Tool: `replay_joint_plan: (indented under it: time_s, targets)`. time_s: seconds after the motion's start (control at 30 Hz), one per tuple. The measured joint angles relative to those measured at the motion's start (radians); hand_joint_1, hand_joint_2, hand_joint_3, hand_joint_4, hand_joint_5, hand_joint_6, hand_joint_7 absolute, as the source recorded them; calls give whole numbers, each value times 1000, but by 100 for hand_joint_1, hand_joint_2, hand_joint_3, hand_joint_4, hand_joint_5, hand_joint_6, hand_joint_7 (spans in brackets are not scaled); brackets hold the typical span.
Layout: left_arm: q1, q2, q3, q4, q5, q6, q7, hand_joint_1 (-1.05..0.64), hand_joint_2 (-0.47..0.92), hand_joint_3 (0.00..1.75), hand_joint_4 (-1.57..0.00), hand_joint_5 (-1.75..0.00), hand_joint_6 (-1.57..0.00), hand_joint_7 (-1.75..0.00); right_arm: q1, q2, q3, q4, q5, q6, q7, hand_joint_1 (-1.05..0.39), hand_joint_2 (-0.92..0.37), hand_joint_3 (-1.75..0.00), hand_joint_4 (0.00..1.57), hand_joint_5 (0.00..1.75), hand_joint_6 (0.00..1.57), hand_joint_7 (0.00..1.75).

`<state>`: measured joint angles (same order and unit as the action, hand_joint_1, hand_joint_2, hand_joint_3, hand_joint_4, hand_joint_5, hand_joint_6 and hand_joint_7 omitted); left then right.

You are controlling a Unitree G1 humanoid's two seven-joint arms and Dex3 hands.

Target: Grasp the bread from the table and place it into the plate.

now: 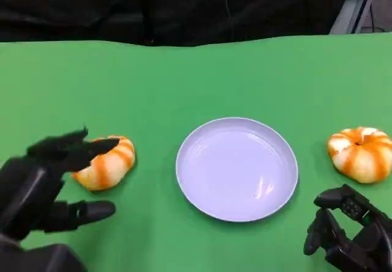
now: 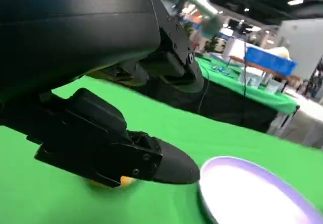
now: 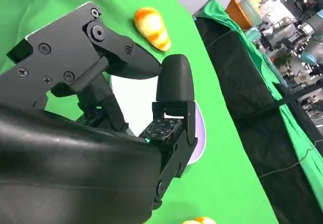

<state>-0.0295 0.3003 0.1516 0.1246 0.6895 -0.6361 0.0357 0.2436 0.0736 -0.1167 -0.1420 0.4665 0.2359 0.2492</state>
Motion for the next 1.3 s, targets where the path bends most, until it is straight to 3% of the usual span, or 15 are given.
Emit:
replay_joint_plan:
  time_s: [0.17,0.67,1.0,1.3]
  targets:
    - [-91,57,-87,19,127,85,90,-88,90,3,-42,-5,-57,-1,0,0,-1,0,1,2,0,-17,-54,-105,84,175,82,142]
    - [-252,126,-316,293,204,240,218,-89,92,3,-44,-2,-52,0,2,7,5,-3,1,-1,-1,-17,-55,-104,84,175,82,141]
    - [-399,130,-438,585,202,285,287,-89,92,4,-45,-1,-52,0,6,8,8,-6,0,-3,-1,-16,-55,-103,84,174,84,141]
    - [-514,120,-517,742,185,281,331,-89,92,6,-46,-1,-53,-1,6,14,10,-7,0,-4,-8,-15,-53,-106,85,174,85,139]
